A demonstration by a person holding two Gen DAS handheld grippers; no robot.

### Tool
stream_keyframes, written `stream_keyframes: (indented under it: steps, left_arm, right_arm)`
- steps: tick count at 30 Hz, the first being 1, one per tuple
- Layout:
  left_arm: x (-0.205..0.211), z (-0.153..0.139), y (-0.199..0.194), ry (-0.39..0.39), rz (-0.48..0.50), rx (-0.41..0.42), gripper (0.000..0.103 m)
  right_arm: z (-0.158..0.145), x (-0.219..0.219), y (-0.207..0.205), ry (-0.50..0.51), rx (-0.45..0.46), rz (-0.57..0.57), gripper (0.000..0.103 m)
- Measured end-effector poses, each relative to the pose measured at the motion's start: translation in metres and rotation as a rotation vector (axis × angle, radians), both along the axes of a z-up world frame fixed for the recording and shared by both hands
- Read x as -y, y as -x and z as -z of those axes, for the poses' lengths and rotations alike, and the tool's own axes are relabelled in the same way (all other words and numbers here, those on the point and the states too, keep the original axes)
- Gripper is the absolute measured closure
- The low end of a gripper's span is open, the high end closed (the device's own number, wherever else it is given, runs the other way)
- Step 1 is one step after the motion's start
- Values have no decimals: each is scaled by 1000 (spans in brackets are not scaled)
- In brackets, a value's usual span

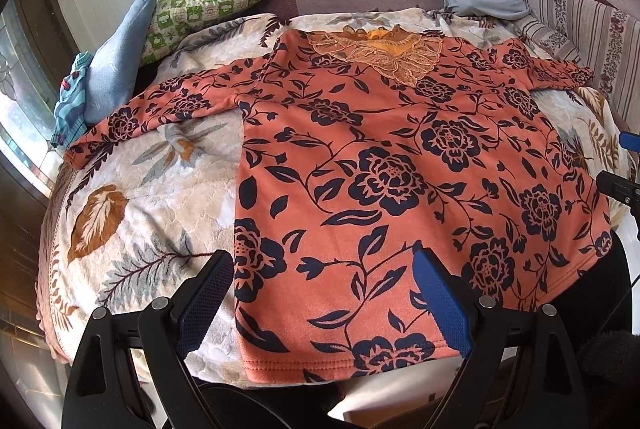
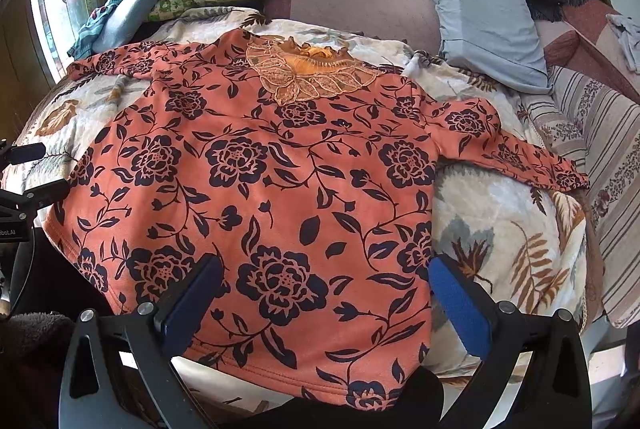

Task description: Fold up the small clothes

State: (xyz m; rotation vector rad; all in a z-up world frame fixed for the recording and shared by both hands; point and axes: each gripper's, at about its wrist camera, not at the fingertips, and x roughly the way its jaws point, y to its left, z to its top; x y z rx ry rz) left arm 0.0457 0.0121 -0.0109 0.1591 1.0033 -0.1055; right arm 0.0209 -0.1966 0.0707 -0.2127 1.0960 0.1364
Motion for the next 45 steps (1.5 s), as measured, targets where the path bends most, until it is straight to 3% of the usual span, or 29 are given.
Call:
stream_keyframes:
  steps: [35,39,45]
  left_arm:
    - [15,12,-28,-39,-6,-45,12]
    - [-10,8,-38,29,-70,-56,12]
    - [-69,18,-66,48,-259,-106,12]
  right_arm:
    - [14,30,-10,-102,-37,74,0]
    - [18,65,-17,-177,-40,164,1]
    - [44,147,-34,-277,-76,393,1]
